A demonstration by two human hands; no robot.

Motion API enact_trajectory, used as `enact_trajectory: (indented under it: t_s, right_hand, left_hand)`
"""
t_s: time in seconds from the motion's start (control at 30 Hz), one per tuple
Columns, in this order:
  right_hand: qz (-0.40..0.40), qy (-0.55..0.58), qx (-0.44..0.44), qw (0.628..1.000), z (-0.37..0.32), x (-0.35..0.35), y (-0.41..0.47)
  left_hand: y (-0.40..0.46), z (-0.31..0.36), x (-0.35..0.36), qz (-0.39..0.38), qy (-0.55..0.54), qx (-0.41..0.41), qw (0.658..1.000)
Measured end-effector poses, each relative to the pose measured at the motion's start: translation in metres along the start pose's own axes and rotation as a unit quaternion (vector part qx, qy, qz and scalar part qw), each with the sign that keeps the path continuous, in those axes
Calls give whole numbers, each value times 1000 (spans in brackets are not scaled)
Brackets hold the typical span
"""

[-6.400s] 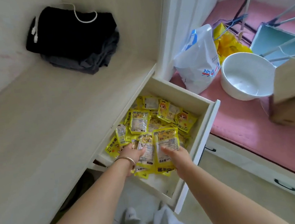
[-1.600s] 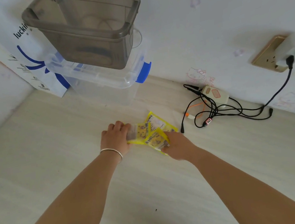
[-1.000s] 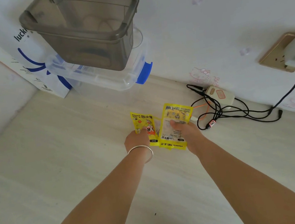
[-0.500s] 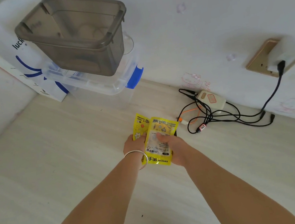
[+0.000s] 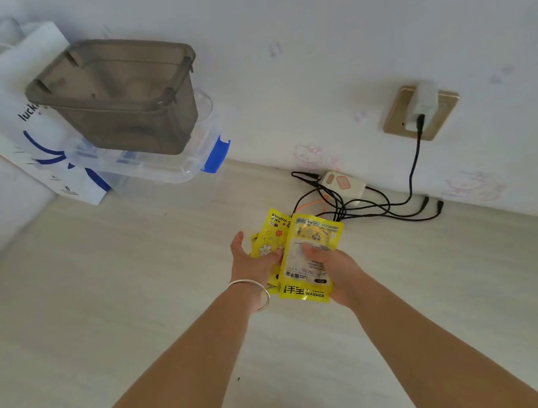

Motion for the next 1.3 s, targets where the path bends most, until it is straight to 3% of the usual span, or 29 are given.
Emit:
enact_trajectory:
  t_s: [0.13, 0.33, 0.5, 0.7, 0.97, 1.1, 1.3]
  right_hand:
    - [61, 22, -26, 998, 5, -34, -43]
    - [177, 41, -85, 980, 15, -104, -127]
    - [304, 83, -97, 944, 44, -166, -209]
    - [421, 174, -115, 883, 77, -229, -303]
    - [508, 278, -102, 809, 126, -320, -404]
    - [558, 326, -73, 760, 154, -375, -447]
    - [576, 322, -5, 751, 235, -470, -466]
  left_hand:
    - [-20, -22, 22, -105, 74, -38, 991]
    - [-58, -71, 78, -191, 221, -29, 956]
    - [-99, -129, 128, -260, 332, 1, 906]
    - [-161, -208, 193, -346, 455, 3, 821]
    - [-220, -327, 284, -379, 554, 17, 741]
    - [-245, -386, 327, -360, 653, 56, 664]
    - [-242, -453, 386, -302, 730, 60, 611]
Point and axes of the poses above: each hand's wrist, its own y-axis towards the middle knuckle, its own x-axis out of the palm, z = x × y, the point moved 3 cm from there along y, towards the middle knuckle, and after that the axes turned 14 degrees about -x, right-handed, at the moved point
